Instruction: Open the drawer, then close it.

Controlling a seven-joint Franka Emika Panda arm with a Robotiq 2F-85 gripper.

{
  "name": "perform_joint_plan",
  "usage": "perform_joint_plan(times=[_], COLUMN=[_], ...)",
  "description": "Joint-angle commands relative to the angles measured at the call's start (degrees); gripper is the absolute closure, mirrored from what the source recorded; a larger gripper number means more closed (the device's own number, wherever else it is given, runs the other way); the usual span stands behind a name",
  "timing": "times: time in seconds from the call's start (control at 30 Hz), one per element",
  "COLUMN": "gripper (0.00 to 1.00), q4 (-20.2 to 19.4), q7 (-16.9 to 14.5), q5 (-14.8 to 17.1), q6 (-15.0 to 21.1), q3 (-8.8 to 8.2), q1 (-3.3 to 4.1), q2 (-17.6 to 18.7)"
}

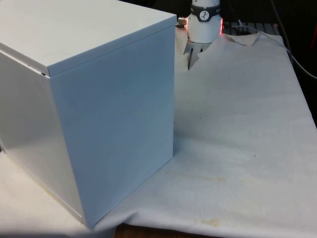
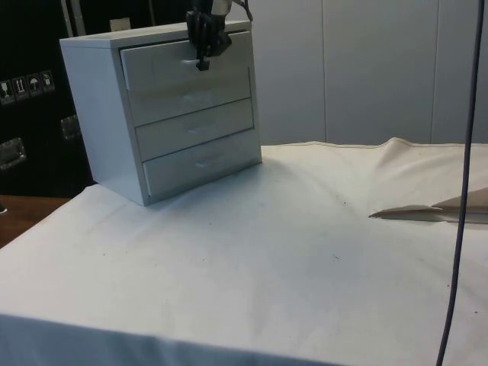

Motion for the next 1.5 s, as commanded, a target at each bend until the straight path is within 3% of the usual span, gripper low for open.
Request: perform_joint_plan(times=[0.0,0.1,0.13,0.2,0.43,0.47,0.5,0.7,0.77,0.8,0.83,0.97,1.0,1.07,1.3,1.47], gripper=[1.0,1.0,1.0,1.0,1.0,1.0,1.0,1.0,1.0,1.0,1.0,1.0,1.0,1.0,1.0,1.0], q4=[-0.1,-0.5,0.0,0.1,-1.1,-0.9,-1.3,-1.6,-1.9,-1.7,-2.2,-3.6,-1.7,-1.8,-5.2,-6.0], q7=[-1.3,-1.1,0.0,0.0,-1.2,-1.4,-1.3,-1.5,-1.2,-1.7,-1.0,-0.3,-1.7,-1.7,-0.9,-1.0], q5=[0.2,0.0,0.0,0.0,-0.8,0.0,-0.9,-0.9,-1.1,0.0,-1.3,-1.8,0.0,0.0,-0.5,-0.9], q6=[-2.7,-2.8,0.0,0.0,-3.6,-3.2,-4.1,-4.6,-4.6,-3.8,-4.5,-3.9,-3.8,-3.8,0.0,-0.3], q3=[-0.17,-0.17,0.0,-0.06,-0.17,-0.06,-0.17,-0.11,0.0,0.06,0.06,0.23,0.06,0.11,0.06,-0.11], q1=[-0.17,-0.11,0.0,0.0,0.0,0.11,0.0,0.06,0.11,0.23,0.17,0.34,0.23,0.23,0.23,0.17], q2=[-2.9,-3.4,0.0,0.0,-5.2,-4.0,-5.7,-6.2,-6.4,-4.8,-6.5,-6.9,-4.8,-4.6,-4.2,-5.9])
